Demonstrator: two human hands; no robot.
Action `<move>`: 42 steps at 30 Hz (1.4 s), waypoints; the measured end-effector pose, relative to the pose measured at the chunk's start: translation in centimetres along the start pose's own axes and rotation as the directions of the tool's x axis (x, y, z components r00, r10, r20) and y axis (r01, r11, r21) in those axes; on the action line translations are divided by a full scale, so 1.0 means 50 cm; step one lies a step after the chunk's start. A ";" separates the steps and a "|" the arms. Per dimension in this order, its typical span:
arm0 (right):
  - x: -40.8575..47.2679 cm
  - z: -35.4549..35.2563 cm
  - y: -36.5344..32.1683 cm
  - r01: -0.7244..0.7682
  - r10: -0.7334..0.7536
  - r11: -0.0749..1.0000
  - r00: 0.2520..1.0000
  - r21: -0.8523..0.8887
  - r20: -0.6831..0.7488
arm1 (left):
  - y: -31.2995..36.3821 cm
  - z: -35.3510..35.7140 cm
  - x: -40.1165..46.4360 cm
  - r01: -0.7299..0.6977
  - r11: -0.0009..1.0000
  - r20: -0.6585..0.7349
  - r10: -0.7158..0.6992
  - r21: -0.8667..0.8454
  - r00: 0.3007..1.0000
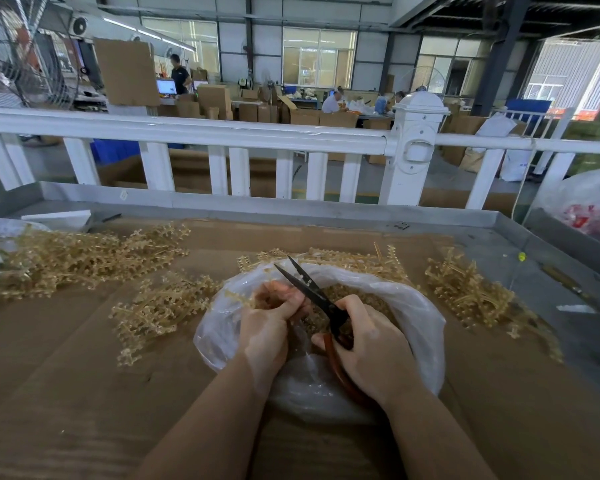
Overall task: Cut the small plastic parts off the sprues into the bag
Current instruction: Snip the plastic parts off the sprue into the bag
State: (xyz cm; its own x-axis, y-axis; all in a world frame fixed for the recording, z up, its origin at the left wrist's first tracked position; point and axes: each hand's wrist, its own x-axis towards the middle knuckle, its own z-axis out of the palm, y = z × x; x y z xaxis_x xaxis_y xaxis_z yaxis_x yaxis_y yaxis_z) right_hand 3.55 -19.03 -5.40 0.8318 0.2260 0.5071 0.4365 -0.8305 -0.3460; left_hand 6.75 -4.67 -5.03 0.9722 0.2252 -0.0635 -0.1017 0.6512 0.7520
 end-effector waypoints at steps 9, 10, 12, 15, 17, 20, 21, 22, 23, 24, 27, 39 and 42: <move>0.002 0.003 0.000 -0.009 0.009 1.000 1.000 0.011 -0.010 | 0.001 -0.005 0.003 0.008 1.000 0.070 -0.007 -0.009 0.998; 0.001 0.003 0.001 -0.010 0.010 1.000 1.000 0.009 -0.014 | 0.002 -0.005 0.002 0.011 1.000 0.069 -0.011 -0.004 0.998; 0.003 0.004 0.003 -0.009 0.009 1.000 1.000 0.006 -0.015 | 0.004 -0.003 -0.001 0.020 1.000 0.058 -0.020 0.014 0.998; 0.011 0.006 0.008 -0.014 0.014 1.000 1.000 0.011 0.001 | 0.008 0.005 -0.003 0.040 0.999 0.025 -0.041 0.028 0.999; 0.019 0.007 0.013 -0.020 0.020 1.000 1.000 0.013 0.017 | 0.010 0.011 -0.001 0.055 0.998 -0.007 -0.055 0.037 0.998; 0.029 0.010 0.021 -0.032 0.031 0.999 0.999 0.024 0.044 | 0.010 0.017 0.005 0.073 0.995 -0.067 -0.069 0.070 0.995; 0.032 0.011 0.023 -0.035 0.034 0.999 0.998 0.028 0.048 | 0.010 0.019 0.007 0.079 0.994 -0.082 -0.073 0.074 0.994; 0.033 0.012 0.026 -0.037 0.036 0.999 0.998 0.031 0.051 | 0.010 0.020 0.008 0.083 0.994 -0.090 -0.076 0.076 0.993; 0.034 0.012 0.028 -0.037 0.036 0.999 0.998 0.035 0.049 | 0.009 0.020 0.010 0.085 0.993 -0.094 -0.077 0.079 0.993; 0.035 0.013 0.029 -0.037 0.035 0.998 0.998 0.040 0.047 | 0.008 0.020 0.011 0.085 0.993 -0.095 -0.077 0.083 0.993; 0.034 0.016 0.032 -0.044 0.042 0.998 0.998 0.055 0.041 | 0.005 0.016 0.013 0.074 0.993 -0.085 -0.067 0.088 0.994; 0.025 0.012 0.026 -0.041 0.038 0.995 0.999 0.095 0.038 | 0.011 0.006 0.005 0.091 0.995 0.024 -0.092 0.030 0.995; 0.021 0.008 0.023 -0.037 0.035 0.994 0.999 0.106 0.020 | 0.011 0.003 0.007 0.103 0.994 0.043 -0.102 -0.033 0.994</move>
State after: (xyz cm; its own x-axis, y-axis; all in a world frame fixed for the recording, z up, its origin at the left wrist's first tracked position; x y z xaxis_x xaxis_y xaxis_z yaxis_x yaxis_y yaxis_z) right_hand 5.06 -19.52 -5.57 0.8534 0.2070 0.4785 0.4392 -0.7799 -0.4460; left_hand 7.07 -4.35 -4.53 0.9858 0.1260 -0.1111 -0.0076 0.6945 0.7195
